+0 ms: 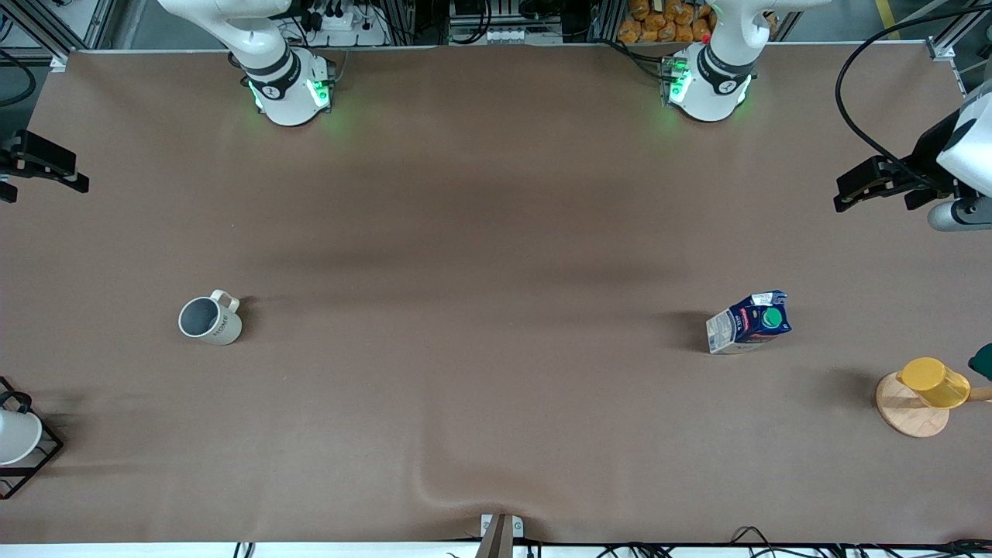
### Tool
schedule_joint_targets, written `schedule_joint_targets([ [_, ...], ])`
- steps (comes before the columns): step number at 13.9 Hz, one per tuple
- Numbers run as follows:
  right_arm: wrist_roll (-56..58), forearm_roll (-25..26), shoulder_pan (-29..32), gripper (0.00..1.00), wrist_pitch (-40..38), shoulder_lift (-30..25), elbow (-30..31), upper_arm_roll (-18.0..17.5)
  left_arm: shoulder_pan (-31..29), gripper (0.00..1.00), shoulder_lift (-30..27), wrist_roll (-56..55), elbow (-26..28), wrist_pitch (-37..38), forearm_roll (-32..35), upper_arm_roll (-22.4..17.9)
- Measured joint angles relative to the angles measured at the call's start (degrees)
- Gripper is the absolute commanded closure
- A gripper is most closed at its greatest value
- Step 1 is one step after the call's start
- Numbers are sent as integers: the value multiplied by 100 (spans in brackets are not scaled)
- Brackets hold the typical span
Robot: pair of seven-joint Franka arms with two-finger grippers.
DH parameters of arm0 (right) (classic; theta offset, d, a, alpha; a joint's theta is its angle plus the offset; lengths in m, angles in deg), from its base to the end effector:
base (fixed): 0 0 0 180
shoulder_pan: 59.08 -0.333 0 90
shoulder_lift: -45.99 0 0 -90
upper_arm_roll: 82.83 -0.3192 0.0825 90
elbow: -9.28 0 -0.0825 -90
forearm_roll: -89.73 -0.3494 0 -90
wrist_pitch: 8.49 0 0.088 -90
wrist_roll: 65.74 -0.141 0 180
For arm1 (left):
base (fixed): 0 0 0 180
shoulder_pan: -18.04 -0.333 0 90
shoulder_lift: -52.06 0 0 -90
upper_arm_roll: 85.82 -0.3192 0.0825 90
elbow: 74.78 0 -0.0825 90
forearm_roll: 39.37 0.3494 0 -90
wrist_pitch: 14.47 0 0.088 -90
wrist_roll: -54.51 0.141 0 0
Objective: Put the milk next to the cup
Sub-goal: 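Reach the left gripper to the milk carton while the right gripper reaches the mug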
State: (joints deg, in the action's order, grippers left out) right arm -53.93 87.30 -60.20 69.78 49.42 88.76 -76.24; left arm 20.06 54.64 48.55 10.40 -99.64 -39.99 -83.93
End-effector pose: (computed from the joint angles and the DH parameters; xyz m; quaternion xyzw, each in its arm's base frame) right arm 0.5127 -0.0403 0.6243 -0.9973 -0.0587 0.0372 0.0233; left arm 0.5229 -0.0369 0.5994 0.9996 0.0176 -0.0230 0.0042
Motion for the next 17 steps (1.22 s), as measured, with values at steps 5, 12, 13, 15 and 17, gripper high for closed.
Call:
schedule_joint_targets([
  [5, 0, 1, -17, 0, 0, 0, 1, -1, -7, 0, 8, 0, 0, 0, 0, -3],
  [12, 97, 1, -24, 0, 15, 73, 70, -1, -62, 0, 562, -10, 43, -224, 0, -11],
  [13, 158, 2, -24, 0, 23, 115, 75, 4, -62, 0, 667, -25, 51, -312, 0, -11],
  [15, 227, 4, -23, 0, 62, 252, 89, 17, -65, 0, 799, -49, 66, -464, 0, -12],
  [17, 241, 10, -23, 0, 299, 442, 107, 21, -66, 0, 818, -50, 76, -490, 0, -13],
])
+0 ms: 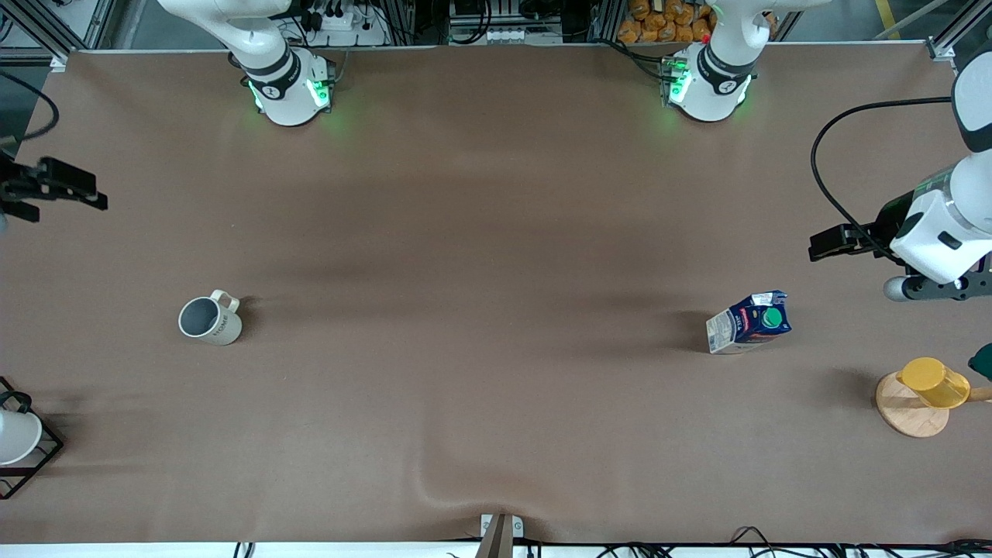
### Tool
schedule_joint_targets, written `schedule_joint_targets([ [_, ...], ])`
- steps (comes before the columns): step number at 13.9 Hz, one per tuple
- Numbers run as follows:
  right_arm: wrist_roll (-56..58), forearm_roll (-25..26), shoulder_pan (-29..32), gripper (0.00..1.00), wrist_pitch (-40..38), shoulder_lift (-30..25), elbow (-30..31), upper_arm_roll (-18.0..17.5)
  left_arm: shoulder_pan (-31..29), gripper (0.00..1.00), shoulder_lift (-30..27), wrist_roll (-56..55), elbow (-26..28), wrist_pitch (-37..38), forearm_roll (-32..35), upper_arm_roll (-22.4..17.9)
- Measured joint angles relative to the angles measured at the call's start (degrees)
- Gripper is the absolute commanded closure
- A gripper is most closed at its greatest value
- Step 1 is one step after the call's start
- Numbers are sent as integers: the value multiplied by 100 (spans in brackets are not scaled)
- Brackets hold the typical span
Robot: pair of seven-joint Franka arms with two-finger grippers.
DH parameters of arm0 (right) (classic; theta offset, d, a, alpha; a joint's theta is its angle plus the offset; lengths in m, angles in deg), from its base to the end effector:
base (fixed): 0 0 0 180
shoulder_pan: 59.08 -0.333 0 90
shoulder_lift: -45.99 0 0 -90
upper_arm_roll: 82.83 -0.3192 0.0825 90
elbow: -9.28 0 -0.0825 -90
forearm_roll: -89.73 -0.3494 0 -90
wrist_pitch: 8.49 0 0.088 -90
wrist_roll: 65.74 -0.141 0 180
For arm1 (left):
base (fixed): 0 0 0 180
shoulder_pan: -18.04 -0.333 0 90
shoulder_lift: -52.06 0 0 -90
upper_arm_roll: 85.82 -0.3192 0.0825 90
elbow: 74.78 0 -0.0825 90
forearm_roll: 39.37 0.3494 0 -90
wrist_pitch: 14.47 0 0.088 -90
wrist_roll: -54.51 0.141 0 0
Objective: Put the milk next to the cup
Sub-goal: 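Reach the left gripper to the milk carton while the right gripper reaches the mug, then grasp the milk carton with the left gripper while the right gripper grasps the mug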
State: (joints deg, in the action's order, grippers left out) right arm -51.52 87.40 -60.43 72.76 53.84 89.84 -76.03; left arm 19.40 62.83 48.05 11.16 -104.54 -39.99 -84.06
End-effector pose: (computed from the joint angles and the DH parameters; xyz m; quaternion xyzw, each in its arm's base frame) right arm 0.5404 -0.0407 0.5797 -0.9949 -0.0782 0.0590 0.0226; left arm 0.5676 -0.0311 0.5221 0.9979 0.0295 -0.0584 0.0034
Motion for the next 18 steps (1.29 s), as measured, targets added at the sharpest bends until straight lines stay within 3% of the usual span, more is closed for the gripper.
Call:
schedule_joint_targets([
  [6, 8, -2, 51, 0, 662, 879, 229, 32, 73, 0, 137, -1, 51, -260, 0, 18],
  [12, 537, -2, 290, 0, 2220, 1026, 1380, 64, 141, 0, 424, -4, 478, -998, 2, 23],
  [16, 705, -2, 351, 17, 2938, 1045, 1910, 58, 143, 0, 450, -4, 879, -1528, 116, 24],
  [18, 712, -2, 346, 17, 3219, 1090, 2091, 49, 143, 0, 543, -4, 992, -1772, 124, 24],
])
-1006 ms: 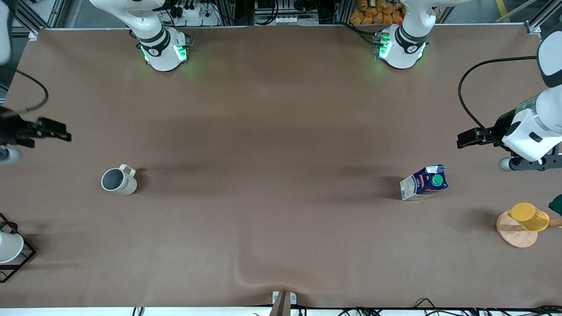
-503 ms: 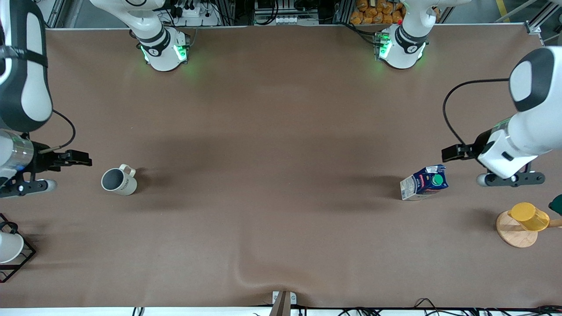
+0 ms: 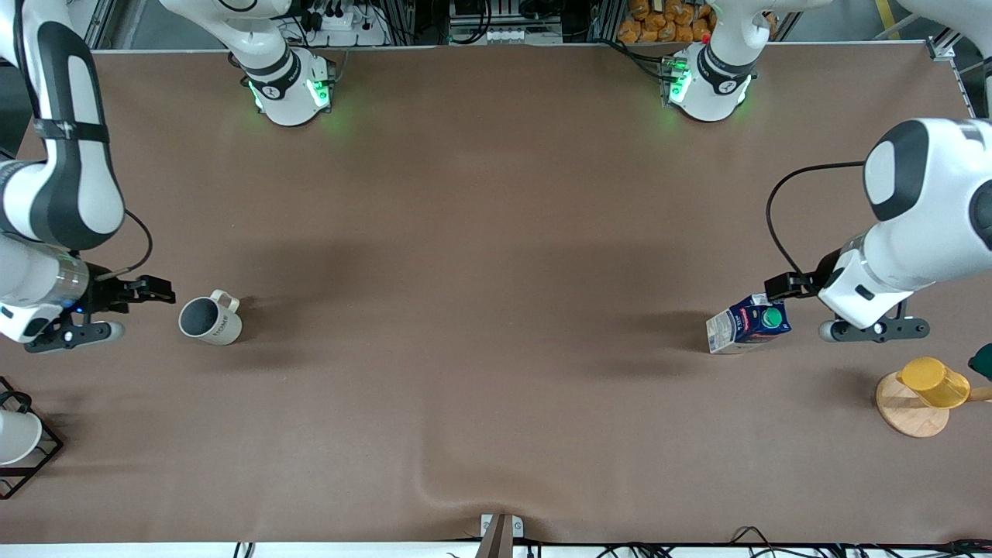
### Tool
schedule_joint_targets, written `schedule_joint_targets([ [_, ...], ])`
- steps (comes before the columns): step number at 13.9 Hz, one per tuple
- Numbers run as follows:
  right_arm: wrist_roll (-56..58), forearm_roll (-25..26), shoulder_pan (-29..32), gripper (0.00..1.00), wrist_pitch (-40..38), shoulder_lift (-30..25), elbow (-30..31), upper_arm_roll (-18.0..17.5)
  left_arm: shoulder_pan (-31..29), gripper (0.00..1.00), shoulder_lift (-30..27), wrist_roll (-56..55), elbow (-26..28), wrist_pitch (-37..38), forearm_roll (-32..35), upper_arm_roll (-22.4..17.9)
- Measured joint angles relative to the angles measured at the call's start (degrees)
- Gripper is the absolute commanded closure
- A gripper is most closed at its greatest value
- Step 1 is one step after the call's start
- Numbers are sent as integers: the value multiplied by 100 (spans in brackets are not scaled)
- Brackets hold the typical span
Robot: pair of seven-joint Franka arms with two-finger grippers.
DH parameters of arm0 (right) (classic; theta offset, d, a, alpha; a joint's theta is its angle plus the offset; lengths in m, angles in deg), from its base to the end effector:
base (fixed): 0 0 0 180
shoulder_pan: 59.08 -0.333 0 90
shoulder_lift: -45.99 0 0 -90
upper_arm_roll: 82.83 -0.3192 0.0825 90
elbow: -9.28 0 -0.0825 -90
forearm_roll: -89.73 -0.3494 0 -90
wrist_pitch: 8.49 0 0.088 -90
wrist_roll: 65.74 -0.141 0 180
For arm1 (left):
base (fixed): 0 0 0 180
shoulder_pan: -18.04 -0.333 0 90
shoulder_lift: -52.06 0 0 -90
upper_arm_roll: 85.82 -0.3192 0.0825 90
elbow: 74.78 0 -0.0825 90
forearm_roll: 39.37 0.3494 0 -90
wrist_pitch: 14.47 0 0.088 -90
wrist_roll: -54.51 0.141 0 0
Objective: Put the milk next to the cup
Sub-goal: 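Grasp the milk carton with the left gripper while the right gripper grasps the mug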
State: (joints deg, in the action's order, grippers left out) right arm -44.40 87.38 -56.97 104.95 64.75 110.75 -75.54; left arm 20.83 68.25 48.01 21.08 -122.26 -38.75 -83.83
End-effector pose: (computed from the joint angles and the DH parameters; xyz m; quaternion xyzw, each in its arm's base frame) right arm 0.5883 -0.0885 0.3550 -0.9936 -0.0968 0.0563 0.0131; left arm 0.5985 -0.0473 0.4148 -0.9992 -0.0137 0.0369 0.0039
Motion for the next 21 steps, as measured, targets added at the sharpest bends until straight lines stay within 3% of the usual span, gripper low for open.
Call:
schedule_joint_targets([
  [6, 517, -36, 160, 23, 782, 564, 114, 10, 11, 0, 432, 0, 33, -466, 3, 1],
  [9, 653, -83, 191, 48, 1064, 780, 114, 1, 15, 0, 549, 0, 33, -531, 3, 1],
  [11, 659, -85, 175, 59, 1099, 813, 112, -20, 15, 0, 602, 0, 33, -563, 3, 1],
  [16, 663, -256, 78, 60, 1399, 1113, 117, -48, 21, 0, 669, 0, 53, -569, 9, 2],
  [17, 666, -265, 77, 71, 1422, 1152, 116, -47, 21, 0, 670, 0, 64, -569, 10, 2],
  [18, 668, -274, 77, 94, 1435, 1171, 116, -47, 21, 0, 671, 0, 76, -569, 10, 2],
  [19, 672, -282, 77, 100, 1436, 1172, 113, -47, 21, 0, 672, 0, 90, -569, 10, 2],
  [21, 678, -289, 77, 100, 1435, 1172, 101, -46, 21, 0, 673, 0, 118, -569, 10, 2],
])
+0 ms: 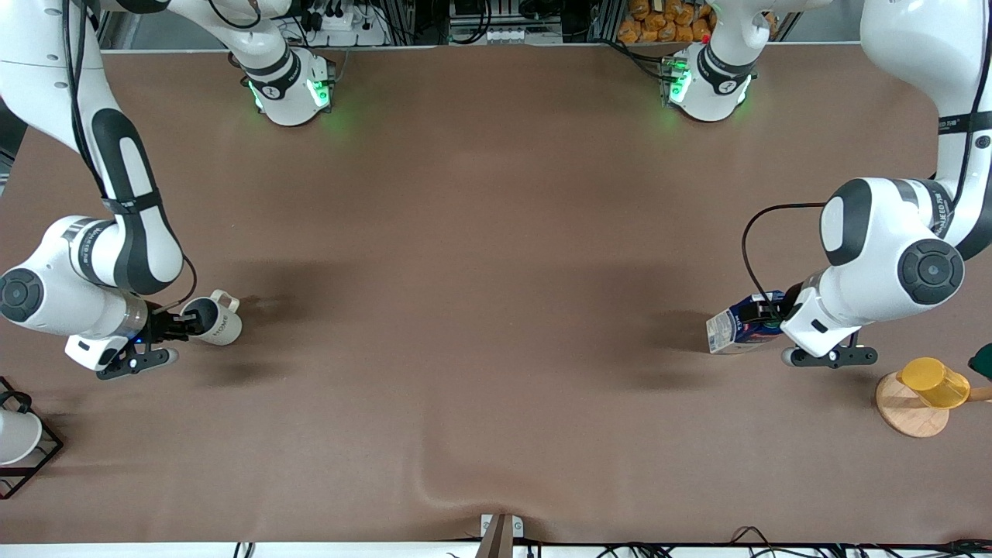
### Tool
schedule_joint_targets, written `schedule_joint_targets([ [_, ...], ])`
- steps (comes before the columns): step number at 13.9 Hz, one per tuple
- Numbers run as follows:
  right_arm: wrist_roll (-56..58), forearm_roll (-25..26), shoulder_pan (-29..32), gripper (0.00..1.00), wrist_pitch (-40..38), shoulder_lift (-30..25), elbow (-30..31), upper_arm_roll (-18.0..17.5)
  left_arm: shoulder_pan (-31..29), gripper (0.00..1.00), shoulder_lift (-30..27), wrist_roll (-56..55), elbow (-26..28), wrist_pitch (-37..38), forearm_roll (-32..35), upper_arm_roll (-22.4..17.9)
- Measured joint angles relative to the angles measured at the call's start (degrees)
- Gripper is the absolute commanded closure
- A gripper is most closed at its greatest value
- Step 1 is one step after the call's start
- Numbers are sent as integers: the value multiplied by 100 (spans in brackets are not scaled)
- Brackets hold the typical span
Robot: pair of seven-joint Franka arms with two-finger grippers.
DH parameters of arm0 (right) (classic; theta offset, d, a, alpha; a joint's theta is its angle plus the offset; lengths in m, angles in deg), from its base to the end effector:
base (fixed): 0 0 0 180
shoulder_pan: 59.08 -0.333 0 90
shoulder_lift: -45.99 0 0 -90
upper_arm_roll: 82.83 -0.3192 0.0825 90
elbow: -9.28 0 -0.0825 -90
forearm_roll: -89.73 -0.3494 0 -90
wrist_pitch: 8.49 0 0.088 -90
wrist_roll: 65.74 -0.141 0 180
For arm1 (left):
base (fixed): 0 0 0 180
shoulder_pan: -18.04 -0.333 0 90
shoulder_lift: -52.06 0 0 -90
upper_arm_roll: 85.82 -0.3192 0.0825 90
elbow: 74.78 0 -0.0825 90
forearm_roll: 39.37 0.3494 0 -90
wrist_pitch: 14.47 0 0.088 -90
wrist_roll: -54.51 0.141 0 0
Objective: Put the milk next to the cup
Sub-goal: 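Grasp the milk carton with the left gripper while the right gripper grasps the mug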
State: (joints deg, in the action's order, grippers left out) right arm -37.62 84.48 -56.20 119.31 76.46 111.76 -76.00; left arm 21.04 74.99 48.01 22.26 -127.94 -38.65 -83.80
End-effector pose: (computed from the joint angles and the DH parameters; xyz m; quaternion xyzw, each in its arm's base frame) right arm 0.6131 -0.0948 0.2422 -0.9896 -0.1373 0.0387 0.0180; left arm 0.6136 -0.0509 0.3418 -0.9983 -0.0111 0.0564 0.0044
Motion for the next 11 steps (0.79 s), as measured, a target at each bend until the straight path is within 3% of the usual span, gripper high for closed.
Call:
schedule_joint_targets([
  [4, -14, -146, -3, 100, -292, -13, -162, -6, -1, 0, 9, -54, 52, 3, 0, 0],
  [9, -1183, -461, -319, 100, -1969, -114, -1053, -48, -2, 0, 38, -57, 59, 3, 0, -1],
  [11, -1738, -517, -585, 100, -2128, -236, -1139, -75, -3, 10, 41, -58, 58, 3, 0, -2],
])
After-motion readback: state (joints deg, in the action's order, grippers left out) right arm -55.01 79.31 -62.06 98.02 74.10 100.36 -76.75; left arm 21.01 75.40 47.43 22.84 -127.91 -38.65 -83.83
